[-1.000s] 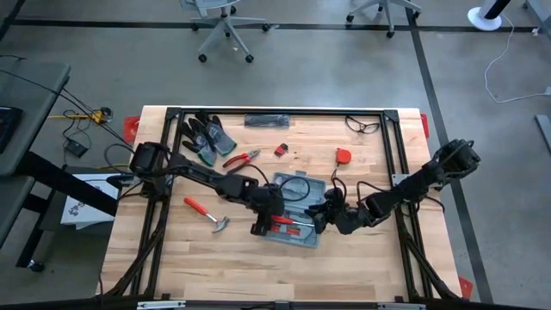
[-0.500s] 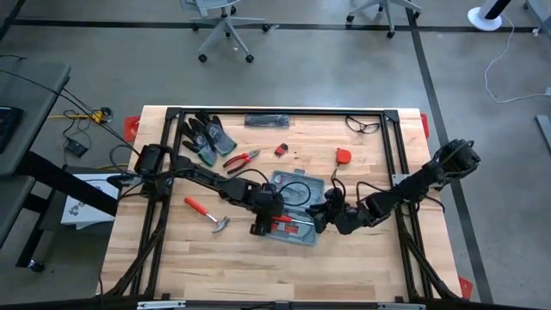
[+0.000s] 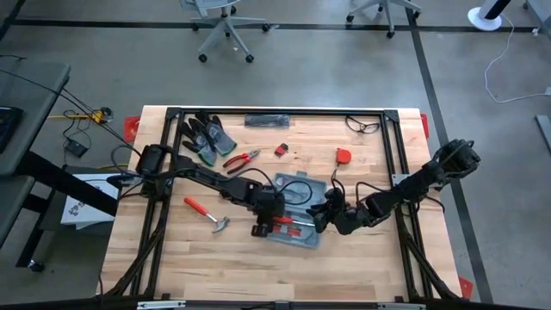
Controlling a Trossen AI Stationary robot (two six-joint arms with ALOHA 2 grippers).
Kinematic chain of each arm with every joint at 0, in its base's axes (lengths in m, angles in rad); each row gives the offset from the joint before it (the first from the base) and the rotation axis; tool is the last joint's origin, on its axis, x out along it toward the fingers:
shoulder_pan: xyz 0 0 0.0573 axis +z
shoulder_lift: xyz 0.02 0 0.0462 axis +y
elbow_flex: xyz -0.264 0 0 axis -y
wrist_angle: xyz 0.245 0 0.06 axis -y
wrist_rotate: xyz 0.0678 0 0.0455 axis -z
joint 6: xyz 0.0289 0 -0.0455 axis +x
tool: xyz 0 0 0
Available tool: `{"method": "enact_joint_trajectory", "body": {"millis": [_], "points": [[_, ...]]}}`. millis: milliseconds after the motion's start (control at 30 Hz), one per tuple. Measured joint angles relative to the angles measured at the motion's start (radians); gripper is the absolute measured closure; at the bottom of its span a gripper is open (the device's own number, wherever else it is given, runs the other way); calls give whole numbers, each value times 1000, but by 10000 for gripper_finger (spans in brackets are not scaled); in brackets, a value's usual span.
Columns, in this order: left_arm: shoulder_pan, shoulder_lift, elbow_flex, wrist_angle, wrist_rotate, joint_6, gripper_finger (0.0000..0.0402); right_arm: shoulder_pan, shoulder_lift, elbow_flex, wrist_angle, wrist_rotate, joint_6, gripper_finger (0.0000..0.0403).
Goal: Prefit tool cases
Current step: Remove the nut driver from the gray prefit tool case
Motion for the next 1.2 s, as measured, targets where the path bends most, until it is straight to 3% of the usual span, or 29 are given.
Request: {"method": "enact_joint_trajectory", "body": {"millis": [400, 567, 833, 1000, 1200], "points": [[26, -92, 51, -107, -73, 24, 333, 3, 0, 0, 23, 2, 15, 279], [60, -163, 52, -248, -132, 20, 333, 2, 0, 0, 22, 15, 21, 279], [195, -242, 51, -398, -183, 21, 333, 2, 0, 0, 24, 24, 33, 279], [296, -254, 33, -384, -180, -1, 333, 2, 0, 0, 24, 23, 31, 279], [399, -254, -98, -317, -141, -99, 333, 3, 0, 0, 25, 22, 39, 279]]}}
